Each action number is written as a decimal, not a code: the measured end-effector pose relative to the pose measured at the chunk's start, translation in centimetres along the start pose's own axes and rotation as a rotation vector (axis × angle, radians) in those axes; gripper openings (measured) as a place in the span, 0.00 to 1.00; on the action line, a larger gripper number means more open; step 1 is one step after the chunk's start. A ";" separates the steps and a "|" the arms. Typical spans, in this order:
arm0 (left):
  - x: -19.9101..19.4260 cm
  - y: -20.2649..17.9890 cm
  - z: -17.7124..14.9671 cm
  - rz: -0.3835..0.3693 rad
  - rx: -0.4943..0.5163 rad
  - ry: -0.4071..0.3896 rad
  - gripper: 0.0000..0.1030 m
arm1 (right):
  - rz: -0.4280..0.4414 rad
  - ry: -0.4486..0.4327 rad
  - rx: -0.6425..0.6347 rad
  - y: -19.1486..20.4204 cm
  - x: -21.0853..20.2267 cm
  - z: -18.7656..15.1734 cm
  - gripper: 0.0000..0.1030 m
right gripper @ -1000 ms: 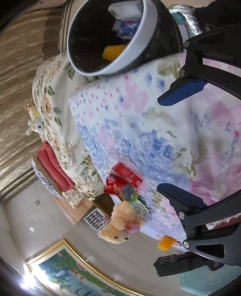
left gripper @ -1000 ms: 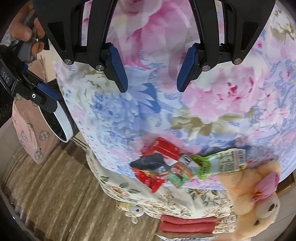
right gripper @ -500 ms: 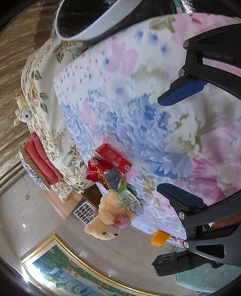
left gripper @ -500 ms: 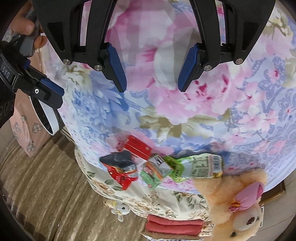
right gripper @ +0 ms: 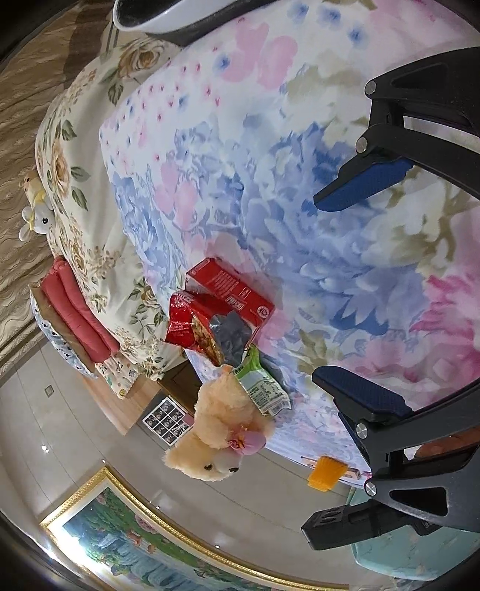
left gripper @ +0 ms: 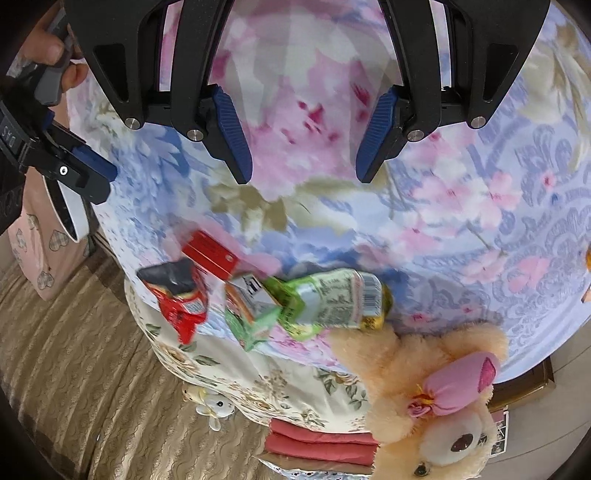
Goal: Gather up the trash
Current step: 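Grasp the red snack bag with the right tool while the left tool grasps the green-gold pouches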
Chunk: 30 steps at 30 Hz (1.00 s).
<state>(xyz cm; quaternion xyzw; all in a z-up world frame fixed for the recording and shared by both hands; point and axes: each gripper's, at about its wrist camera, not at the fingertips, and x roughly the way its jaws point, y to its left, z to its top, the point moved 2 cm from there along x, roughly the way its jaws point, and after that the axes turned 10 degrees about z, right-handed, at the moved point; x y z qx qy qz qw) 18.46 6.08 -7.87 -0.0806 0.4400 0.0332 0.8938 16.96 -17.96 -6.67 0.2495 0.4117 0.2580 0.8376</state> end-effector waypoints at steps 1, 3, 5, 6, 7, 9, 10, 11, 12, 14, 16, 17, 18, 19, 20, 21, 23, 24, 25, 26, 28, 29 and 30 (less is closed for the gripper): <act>0.2 0.2 0.4 0.005 0.002 -0.001 0.59 | 0.003 -0.002 0.001 0.1 0.2 0.2 0.85; 0.5 0.7 1.1 0.009 0.001 -0.003 0.59 | 0.008 -0.006 0.000 0.4 0.6 0.5 0.85; 0.8 1.4 1.9 0.016 -0.005 -0.009 0.60 | 0.013 -0.013 -0.005 0.8 1.0 1.0 0.85; 1.0 1.8 2.4 0.020 -0.008 -0.013 0.61 | 0.014 -0.016 -0.007 0.9 1.2 1.2 0.85; 1.2 2.1 3.0 0.026 -0.009 -0.018 0.64 | 0.016 -0.021 -0.008 1.0 1.4 1.5 0.85; 1.7 2.7 4.0 0.038 -0.008 -0.025 0.65 | 0.018 -0.027 -0.010 1.2 1.8 2.0 0.85; 2.1 3.0 4.6 0.044 -0.010 -0.026 0.65 | 0.017 -0.030 -0.009 1.3 2.1 2.3 0.85; 2.5 3.3 5.2 0.040 -0.013 -0.025 0.65 | 0.017 -0.033 -0.006 1.3 2.5 2.7 0.85; 3.0 3.5 5.8 0.033 -0.014 -0.020 0.66 | 0.020 -0.036 -0.002 1.2 2.7 3.0 0.85; 3.7 3.6 6.7 0.024 -0.008 -0.018 0.66 | 0.023 -0.041 0.009 1.1 3.4 3.8 0.85; 4.1 3.5 7.2 0.016 0.006 -0.021 0.66 | 0.027 -0.045 0.020 0.9 4.0 4.5 0.84; 4.5 3.2 7.5 0.013 0.013 -0.019 0.66 | 0.030 -0.047 0.026 0.8 4.4 4.7 0.84; 4.8 3.0 7.8 0.007 0.020 -0.018 0.66 | 0.034 -0.048 0.032 0.7 4.6 4.9 0.84; 5.1 2.8 8.0 0.001 0.025 -0.015 0.66 | 0.037 -0.048 0.039 0.5 5.0 5.2 0.83; 5.3 2.6 8.0 -0.004 0.029 -0.010 0.66 | 0.042 -0.046 0.046 0.4 5.3 5.4 0.83; 5.5 2.4 8.0 -0.009 0.033 -0.007 0.66 | 0.046 -0.043 0.051 0.3 5.6 5.4 0.80; 5.6 1.9 8.0 -0.009 0.048 -0.012 0.65 | 0.054 -0.037 0.064 0.1 6.2 5.6 0.72; 5.5 1.8 7.9 -0.004 0.058 -0.018 0.65 | 0.055 -0.034 0.066 -0.1 6.4 5.7 0.63; 5.3 1.4 7.8 0.000 0.071 -0.031 0.55 | 0.052 -0.030 0.067 -0.2 6.6 5.7 0.50; 5.2 1.2 7.7 0.000 0.080 -0.033 0.48 | 0.046 -0.024 0.067 -0.3 6.8 5.7 0.42; 5.3 0.9 7.4 -0.011 0.093 -0.016 0.34 | 0.045 -0.017 0.075 -0.6 6.9 5.5 0.19; 5.3 0.7 7.1 -0.010 0.095 -0.017 0.34 | 0.048 -0.018 0.076 -0.7 6.7 5.4 0.14; 5.2 0.4 7.0 -0.009 0.100 -0.020 0.33 | 0.048 -0.020 0.068 -0.7 6.5 5.2 0.08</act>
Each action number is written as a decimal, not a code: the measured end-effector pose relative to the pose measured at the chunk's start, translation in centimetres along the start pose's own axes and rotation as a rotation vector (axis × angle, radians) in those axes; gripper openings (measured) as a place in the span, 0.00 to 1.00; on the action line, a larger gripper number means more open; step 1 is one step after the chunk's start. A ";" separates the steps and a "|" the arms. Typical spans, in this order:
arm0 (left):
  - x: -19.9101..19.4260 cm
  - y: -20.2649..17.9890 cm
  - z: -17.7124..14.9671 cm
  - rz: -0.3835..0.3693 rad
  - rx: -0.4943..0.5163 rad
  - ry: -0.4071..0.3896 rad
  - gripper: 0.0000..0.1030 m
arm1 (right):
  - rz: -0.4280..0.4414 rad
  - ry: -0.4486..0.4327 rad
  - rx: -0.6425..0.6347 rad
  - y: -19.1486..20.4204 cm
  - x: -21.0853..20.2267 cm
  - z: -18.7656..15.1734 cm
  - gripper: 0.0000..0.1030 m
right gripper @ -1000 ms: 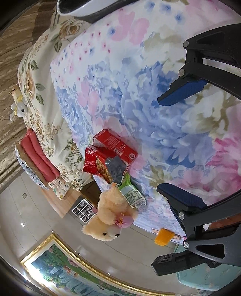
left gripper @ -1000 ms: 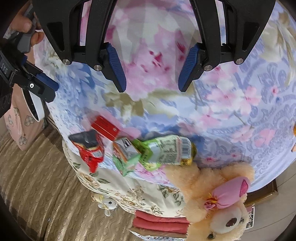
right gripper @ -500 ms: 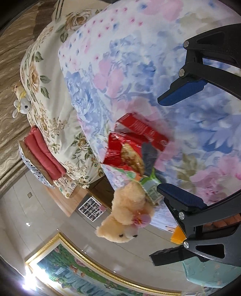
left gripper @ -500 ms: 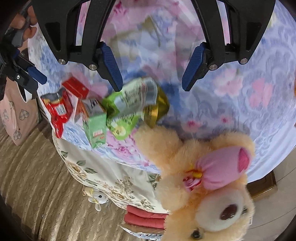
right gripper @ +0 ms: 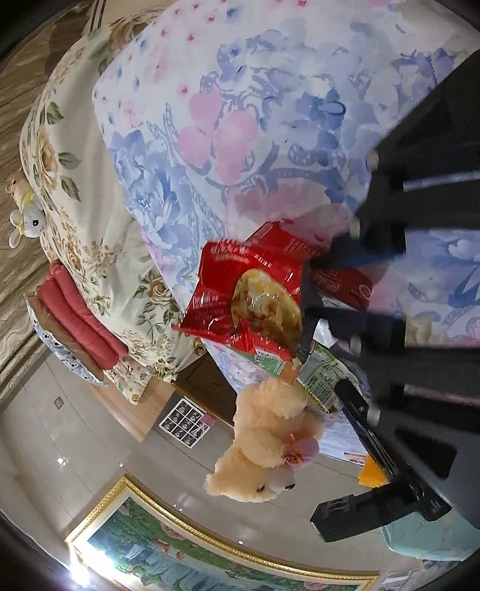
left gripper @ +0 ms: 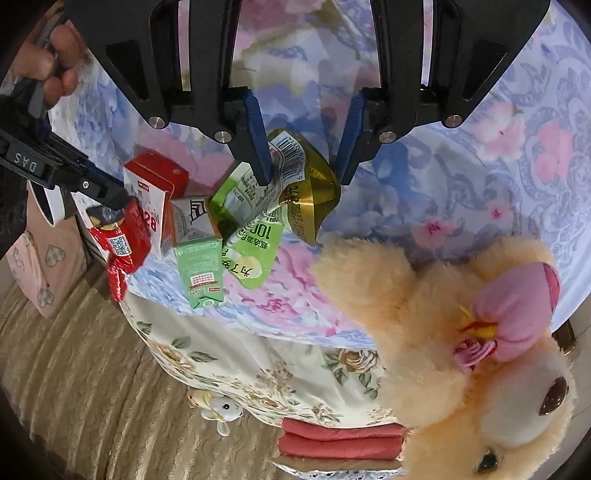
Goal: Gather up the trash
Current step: 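Grasp the red snack bag with the right tool while the left tool grasps the green-gold pouches, then carry the red snack bag and green pouches over the bin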
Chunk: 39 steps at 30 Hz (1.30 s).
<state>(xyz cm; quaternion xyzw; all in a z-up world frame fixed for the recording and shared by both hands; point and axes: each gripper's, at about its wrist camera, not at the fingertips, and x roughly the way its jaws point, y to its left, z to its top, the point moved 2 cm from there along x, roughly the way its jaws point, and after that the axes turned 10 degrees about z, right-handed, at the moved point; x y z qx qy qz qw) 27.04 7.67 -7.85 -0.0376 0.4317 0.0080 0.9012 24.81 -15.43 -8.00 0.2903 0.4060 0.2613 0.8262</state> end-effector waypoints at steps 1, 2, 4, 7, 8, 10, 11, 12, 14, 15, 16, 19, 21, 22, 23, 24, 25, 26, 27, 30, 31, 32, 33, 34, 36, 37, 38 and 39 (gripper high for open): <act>-0.2 -0.3 -0.3 0.001 0.009 -0.004 0.32 | 0.003 -0.002 -0.007 0.0 -0.3 -0.2 0.05; -0.6 -0.5 -0.6 0.003 0.014 -0.010 0.31 | 0.006 -0.003 -0.011 -0.1 -0.6 -0.3 0.04; -1.3 -0.7 -1.2 -0.001 0.015 -0.017 0.27 | 0.011 -0.001 -0.018 -0.3 -1.4 -0.8 0.02; -2.6 -0.6 -2.7 -0.016 -0.012 -0.020 0.26 | 0.003 0.001 -0.031 -0.6 -2.7 -1.4 0.02; -3.1 -0.5 -3.3 -0.019 -0.026 -0.020 0.26 | 0.002 0.004 -0.032 -0.7 -3.2 -1.7 0.02; -3.7 -0.5 -4.1 -0.025 -0.046 -0.017 0.25 | 0.015 0.012 -0.006 -1.0 -3.6 -1.8 0.08; -4.1 -0.4 -4.7 -0.029 -0.057 -0.014 0.25 | 0.012 0.013 0.008 -1.2 -3.8 -1.8 0.09; -4.5 -0.4 -5.2 -0.031 -0.065 -0.014 0.25 | 0.003 0.012 0.011 -1.3 -4.0 -1.9 0.11; -5.3 -0.3 -6.1 -0.031 -0.079 -0.013 0.25 | -0.024 -0.002 0.005 -1.5 -4.7 -1.9 0.24; -5.7 -0.2 -6.6 -0.033 -0.089 -0.009 0.25 | -0.034 -0.009 0.005 -1.6 -5.0 -1.9 0.41; -6.0 -0.1 -7.0 -0.046 -0.102 -0.001 0.25 | -0.038 -0.018 0.004 -1.6 -5.2 -2.0 0.53; -6.5 -0.5 -8.4 -0.063 -0.097 0.026 0.25 | -0.085 -0.055 -0.036 -1.4 -5.7 -1.8 0.57; -6.7 -1.0 -8.9 -0.052 -0.073 0.038 0.27 | -0.094 -0.054 -0.047 -1.4 -5.3 -1.4 0.64; -6.9 -1.1 -9.2 -0.051 -0.067 0.042 0.28 | -0.095 -0.053 -0.050 -1.4 -4.9 -1.0 0.65; -7.0 -1.1 -9.2 -0.055 -0.061 0.042 0.30 | -0.102 -0.054 -0.053 -1.4 -4.6 -0.7 0.65; -7.1 -1.0 -9.3 -0.054 -0.056 0.041 0.37 | -0.109 -0.054 -0.057 -1.4 -4.3 -0.5 0.65; -7.2 -0.9 -9.1 -0.046 -0.046 0.035 0.51 | -0.119 -0.052 -0.061 -1.5 -3.9 -0.1 0.65; -7.3 -0.9 -9.1 -0.039 -0.041 0.031 0.59 | -0.123 -0.052 -0.064 -1.5 -3.7 0.1 0.65; -7.5 -0.8 -8.9 -0.030 -0.031 0.020 0.68 | -0.129 -0.053 -0.068 -1.5 -3.4 0.6 0.65; -7.4 -0.7 -7.8 -0.018 0.015 -0.001 0.77 | -0.130 -0.045 -0.066 -1.6 -2.6 1.1 0.65; -7.0 -0.8 -7.3 -0.022 0.031 -0.001 0.80 | -0.132 -0.046 -0.067 -1.7 -2.6 1.2 0.65; -6.7 -0.9 -6.9 -0.028 0.043 -0.003 0.80 | -0.134 -0.046 -0.067 -1.8 -2.3 1.3 0.65; -6.3 -1.1 -6.6 -0.036 0.058 -0.001 0.80 | -0.135 -0.045 -0.067 -1.9 -2.1 1.4 0.64; -5.9 -1.3 -6.2 -0.050 0.074 0.003 0.80 | -0.140 -0.041 -0.064 -2.1 -1.9 1.5 0.58; -5.2 -1.9 -5.8 -0.067 0.101 0.012 0.80 | -0.138 -0.033 -0.061 -2.4 -1.7 1.4 0.29; -4.9 -2.4 -5.7 -0.074 0.120 0.011 0.78 | -0.135 -0.028 -0.062 -2.3 -1.6 1.4 0.19; -4.9 -2.7 -5.7 -0.079 0.132 0.008 0.74 | -0.131 -0.027 -0.066 -2.2 -1.7 1.3 0.18; -4.7 -3.2 -5.8 -0.082 0.152 0.008 0.56 | -0.128 -0.030 -0.072 -2.1 -1.9 1.2 0.17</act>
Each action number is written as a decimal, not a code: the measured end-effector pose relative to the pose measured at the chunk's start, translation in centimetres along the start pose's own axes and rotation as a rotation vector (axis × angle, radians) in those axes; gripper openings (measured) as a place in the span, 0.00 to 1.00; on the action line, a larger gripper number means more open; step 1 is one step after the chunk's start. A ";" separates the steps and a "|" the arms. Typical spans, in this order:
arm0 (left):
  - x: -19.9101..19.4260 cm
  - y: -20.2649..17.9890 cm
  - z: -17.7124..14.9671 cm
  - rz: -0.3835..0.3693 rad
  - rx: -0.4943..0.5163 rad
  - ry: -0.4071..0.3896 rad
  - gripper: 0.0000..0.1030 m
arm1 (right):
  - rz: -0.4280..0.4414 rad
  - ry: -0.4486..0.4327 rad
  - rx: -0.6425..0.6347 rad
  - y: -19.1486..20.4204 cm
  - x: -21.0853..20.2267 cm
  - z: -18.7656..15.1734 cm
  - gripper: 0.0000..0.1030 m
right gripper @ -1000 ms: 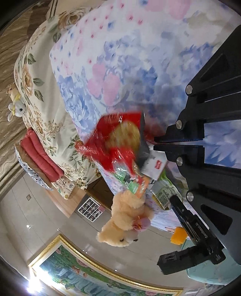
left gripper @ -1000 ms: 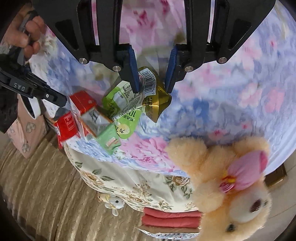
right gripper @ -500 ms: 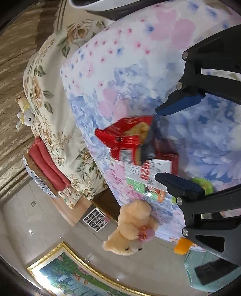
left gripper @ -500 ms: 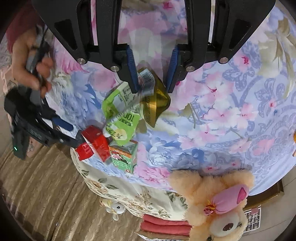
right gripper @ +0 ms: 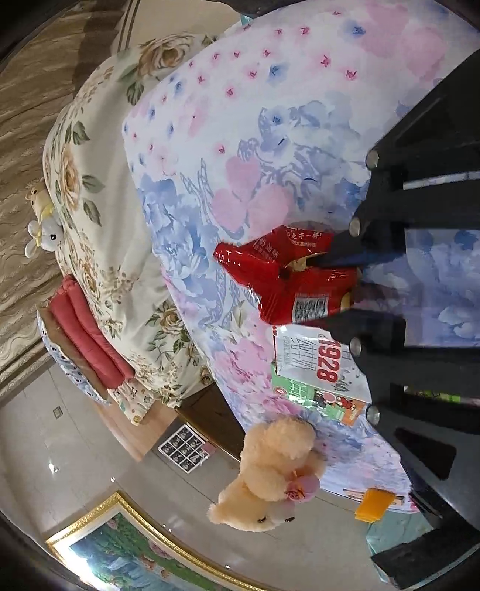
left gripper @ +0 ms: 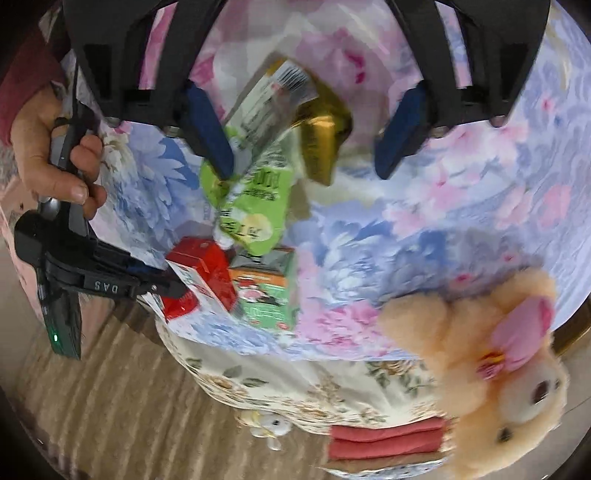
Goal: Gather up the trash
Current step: 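Carry the red snack bag and green pouches over the bin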
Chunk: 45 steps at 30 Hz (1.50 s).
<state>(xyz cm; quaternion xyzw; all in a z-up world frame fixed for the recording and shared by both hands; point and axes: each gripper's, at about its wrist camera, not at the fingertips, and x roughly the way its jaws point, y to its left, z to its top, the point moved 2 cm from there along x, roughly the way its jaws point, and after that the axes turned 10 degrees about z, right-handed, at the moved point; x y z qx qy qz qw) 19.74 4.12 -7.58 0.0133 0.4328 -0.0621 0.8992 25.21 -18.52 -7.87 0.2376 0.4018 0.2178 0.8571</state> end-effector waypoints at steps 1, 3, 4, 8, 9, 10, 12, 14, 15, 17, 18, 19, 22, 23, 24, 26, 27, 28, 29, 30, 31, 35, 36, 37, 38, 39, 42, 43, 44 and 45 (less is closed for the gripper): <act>0.3 -0.6 -0.1 0.002 0.027 0.013 0.50 | 0.001 -0.005 -0.010 0.1 -0.4 -0.1 0.15; 0.2 -1.4 -0.4 0.019 0.058 0.005 0.44 | 0.010 -0.009 -0.012 0.1 -1.0 -0.4 0.12; 0.0 -1.8 -0.6 0.020 0.074 0.003 0.40 | 0.016 -0.011 -0.007 0.0 -1.5 -0.6 0.12; -0.7 -2.8 -1.4 0.019 0.085 0.000 0.33 | 0.039 -0.019 0.007 -0.1 -3.0 -1.3 0.12; -0.8 -3.0 -1.5 0.017 0.081 0.002 0.33 | 0.046 -0.020 0.010 -0.2 -3.4 -1.6 0.11; -1.0 -3.3 -1.7 0.007 0.072 0.004 0.33 | 0.051 -0.022 0.013 -0.2 -3.9 -1.9 0.11; -1.1 -3.7 -1.8 -0.011 0.055 0.007 0.32 | 0.055 -0.026 0.018 -0.3 -4.8 -2.3 0.12; -1.3 -4.4 -2.0 -0.031 0.041 0.005 0.32 | 0.057 -0.033 0.020 -0.5 -5.9 -2.7 0.11; -1.3 -4.8 -2.0 -0.038 0.037 0.005 0.32 | 0.057 -0.036 0.020 -0.6 -6.4 -2.9 0.11; -1.4 -5.7 -2.0 -0.058 0.034 0.003 0.32 | 0.055 -0.041 0.023 -0.9 -7.4 -3.2 0.11; -1.5 -6.2 -2.0 -0.073 0.034 0.003 0.32 | 0.053 -0.043 0.025 -1.1 -7.9 -3.3 0.11; -1.6 -6.9 -2.0 -0.086 0.037 0.002 0.32 | 0.050 -0.047 0.026 -1.3 -8.4 -3.4 0.11; -2.1 -8.7 -1.9 -0.109 0.055 -0.006 0.32 | 0.040 -0.059 0.033 -2.1 -10.1 -3.8 0.11; -2.1 -9.1 -1.8 -0.116 0.057 -0.008 0.32 | 0.035 -0.064 0.038 -2.4 -10.6 -3.9 0.11; -2.3 -9.5 -1.7 -0.124 0.061 -0.011 0.32 | 0.032 -0.068 0.042 -2.6 -11.0 -4.0 0.11; -2.5 -10.6 -1.5 -0.140 0.071 -0.013 0.32 | 0.027 -0.077 0.051 -3.3 -12.1 -4.3 0.11; -2.5 -11.1 -1.5 -0.146 0.075 -0.014 0.32 | 0.025 -0.080 0.054 -3.5 -12.5 -4.4 0.11; -2.6 -11.6 -1.4 -0.153 0.078 -0.013 0.32 | 0.022 -0.085 0.057 -3.8 -13.1 -4.6 0.11; -2.6 -12.1 -1.3 -0.160 0.079 -0.009 0.32 | 0.019 -0.089 0.060 -4.0 -13.5 -4.7 0.11; -2.6 -12.4 -1.2 -0.165 0.078 -0.007 0.32 | 0.017 -0.093 0.062 -4.2 -13.9 -4.8 0.11; -2.6 -12.9 -1.1 -0.172 0.077 -0.005 0.32 | 0.014 -0.099 0.065 -4.5 -14.5 -4.9 0.11; -2.7 -14.3 -0.8 -0.187 0.077 -0.003 0.32 | 0.001 -0.121 0.079 -5.6 -16.3 -5.1 0.11; -2.7 -14.7 -0.8 -0.190 0.080 -0.003 0.32 | -0.002 -0.125 0.082 -5.9 -16.7 -5.2 0.11; -2.8 -15.1 -0.7 -0.192 0.082 -0.004 0.32 | -0.006 -0.129 0.086 -6.2 -17.2 -5.2 0.11; -2.8 -15.4 -0.6 -0.193 0.084 -0.005 0.32 | -0.010 -0.134 0.089 -6.5 -17.7 -5.3 0.11; -2.8 -15.7 -0.6 -0.197 0.086 -0.005 0.32 | -0.013 -0.138 0.091 -6.7 -18.0 -5.4 0.11; -3.0 -16.9 -0.3 -0.207 0.094 -0.006 0.32 | -0.021 -0.152 0.099 -7.5 -19.2 -5.5 0.11; -3.1 -17.3 -0.2 -0.210 0.099 -0.006 0.32 | -0.026 -0.160 0.101 -7.7 -19.7 -5.5 0.11; -3.1 -17.6 -0.2 -0.212 0.103 -0.007 0.32 | -0.029 -0.165 0.102 -7.9 -20.1 -5.5 0.11; -3.2 -18.0 -0.2 -0.215 0.108 -0.009 0.32 | -0.031 -0.171 0.104 -8.1 -20.4 -5.6 0.11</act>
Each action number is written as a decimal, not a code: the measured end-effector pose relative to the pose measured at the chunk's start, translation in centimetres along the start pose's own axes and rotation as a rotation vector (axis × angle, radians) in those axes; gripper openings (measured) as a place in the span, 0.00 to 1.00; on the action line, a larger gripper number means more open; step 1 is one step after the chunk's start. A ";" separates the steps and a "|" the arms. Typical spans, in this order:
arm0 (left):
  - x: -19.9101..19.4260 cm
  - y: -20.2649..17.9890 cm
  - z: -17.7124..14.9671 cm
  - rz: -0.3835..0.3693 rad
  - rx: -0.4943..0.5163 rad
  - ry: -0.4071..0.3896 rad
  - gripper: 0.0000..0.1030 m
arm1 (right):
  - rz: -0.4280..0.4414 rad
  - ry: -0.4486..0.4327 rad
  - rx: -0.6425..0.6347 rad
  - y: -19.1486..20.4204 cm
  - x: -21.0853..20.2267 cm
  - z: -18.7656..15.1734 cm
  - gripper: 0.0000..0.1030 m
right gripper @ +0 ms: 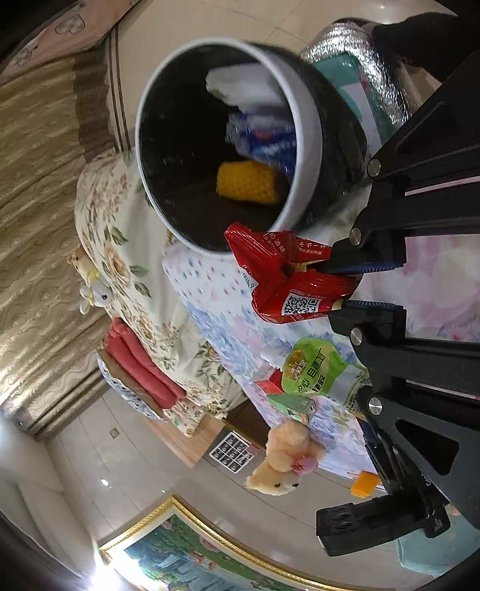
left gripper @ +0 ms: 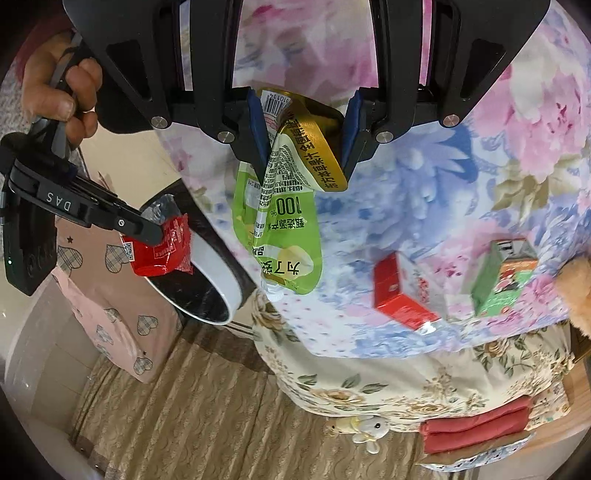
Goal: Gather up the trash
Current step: 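Carry the red snack bag and green pouches over the bin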
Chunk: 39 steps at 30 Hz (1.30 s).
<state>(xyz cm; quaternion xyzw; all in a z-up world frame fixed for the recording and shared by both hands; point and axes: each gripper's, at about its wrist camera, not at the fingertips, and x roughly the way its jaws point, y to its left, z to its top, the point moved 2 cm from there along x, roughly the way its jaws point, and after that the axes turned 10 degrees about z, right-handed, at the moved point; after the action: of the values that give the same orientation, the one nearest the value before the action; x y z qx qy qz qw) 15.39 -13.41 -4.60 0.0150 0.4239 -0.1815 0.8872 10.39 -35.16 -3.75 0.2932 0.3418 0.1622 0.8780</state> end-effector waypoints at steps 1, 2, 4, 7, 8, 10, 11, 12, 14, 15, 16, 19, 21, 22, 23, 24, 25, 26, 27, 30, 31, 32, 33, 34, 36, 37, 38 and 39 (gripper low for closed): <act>0.0 -0.5 0.2 -0.005 0.007 -0.002 0.32 | -0.002 -0.007 0.004 -0.3 -0.4 0.1 0.11; 0.0 -0.8 0.3 -0.007 0.012 -0.003 0.32 | -0.005 -0.015 0.008 -0.6 -0.9 0.2 0.11; -0.1 -1.7 0.5 -0.016 0.026 -0.007 0.32 | -0.010 -0.026 0.012 -0.9 -1.5 0.3 0.11; -0.2 -2.9 1.0 -0.024 0.044 -0.014 0.32 | -0.020 -0.042 0.016 -1.5 -2.5 0.5 0.11; -0.2 -3.2 1.1 -0.026 0.047 -0.015 0.32 | -0.023 -0.047 0.017 -1.7 -2.7 0.6 0.11; -0.2 -4.0 1.5 -0.031 0.059 -0.018 0.32 | -0.026 -0.056 0.021 -2.0 -3.1 0.9 0.11; -0.1 -4.2 1.6 -0.034 0.063 -0.018 0.32 | -0.028 -0.060 0.024 -2.2 -3.3 1.0 0.11; -0.1 -4.6 1.8 -0.037 0.067 -0.019 0.32 | -0.029 -0.066 0.029 -2.4 -3.6 1.1 0.11; 0.0 -5.2 2.1 -0.044 0.076 -0.020 0.32 | -0.033 -0.074 0.031 -2.8 -4.0 1.3 0.11; 0.1 -5.6 2.2 -0.046 0.081 -0.020 0.32 | -0.035 -0.080 0.033 -3.0 -4.3 1.5 0.11; 0.1 -6.0 2.2 -0.049 0.088 -0.020 0.32 | -0.035 -0.085 0.035 -3.1 -4.5 1.6 0.11; 0.3 -7.1 2.6 -0.056 0.104 -0.021 0.32 | -0.039 -0.102 0.038 -3.5 -5.1 2.0 0.11; 0.4 -7.7 2.8 -0.060 0.112 -0.021 0.32 | -0.043 -0.110 0.037 -3.7 -5.5 2.3 0.11; 0.5 -8.1 3.0 -0.063 0.116 -0.021 0.32 | -0.047 -0.114 0.037 -3.8 -5.6 2.5 0.11; 0.6 -8.3 3.1 -0.064 0.118 -0.021 0.32 | -0.050 -0.117 0.038 -3.9 -5.7 2.6 0.11; 0.7 -8.6 3.3 -0.066 0.121 -0.020 0.32 | -0.053 -0.120 0.040 -4.1 -5.7 2.8 0.11; 0.9 -8.9 3.4 -0.067 0.124 -0.019 0.32 | -0.054 -0.121 0.040 -4.4 -5.8 2.9 0.11; 1.0 -9.1 3.5 -0.069 0.125 -0.018 0.32 | -0.056 -0.123 0.041 -4.5 -5.8 3.1 0.11; 1.1 -9.4 3.7 -0.071 0.129 -0.016 0.32 | -0.057 -0.123 0.042 -4.6 -5.8 3.2 0.11; 1.4 -9.9 4.0 -0.071 0.135 -0.014 0.32 | -0.060 -0.122 0.046 -5.1 -5.8 3.5 0.11; 1.5 -10.2 4.2 -0.070 0.137 -0.014 0.32 | -0.064 -0.122 0.045 -5.2 -5.7 3.6 0.11; 1.6 -10.3 4.2 -0.070 0.139 -0.014 0.32 | -0.066 -0.121 0.046 -5.3 -5.7 3.7 0.11; 1.7 -10.5 4.3 -0.070 0.141 -0.014 0.32 | -0.067 -0.121 0.047 -5.5 -5.7 3.8 0.11; 1.8 -10.7 4.5 -0.069 0.143 -0.014 0.32 | -0.068 -0.120 0.049 -5.6 -5.7 3.9 0.11; 2.1 -10.9 4.7 -0.066 0.146 -0.013 0.32 | -0.070 -0.120 0.049 -5.8 -5.6 4.1 0.11; 2.2 -11.1 4.8 -0.065 0.147 -0.012 0.32 | -0.070 -0.119 0.050 -5.9 -5.6 4.2 0.11; 2.3 -11.2 4.9 -0.064 0.148 -0.011 0.32 | -0.071 -0.119 0.051 -6.0 -5.6 4.3 0.11; 2.3 -11.3 5.0 -0.064 0.149 -0.011 0.32 | -0.072 -0.119 0.052 -6.1 -5.6 4.3 0.11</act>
<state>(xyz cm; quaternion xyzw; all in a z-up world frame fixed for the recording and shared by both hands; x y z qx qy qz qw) 16.67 -25.55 -1.77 0.0663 0.4047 -0.2409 0.8797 9.93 -44.38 -2.17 0.3126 0.3032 0.1039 0.8942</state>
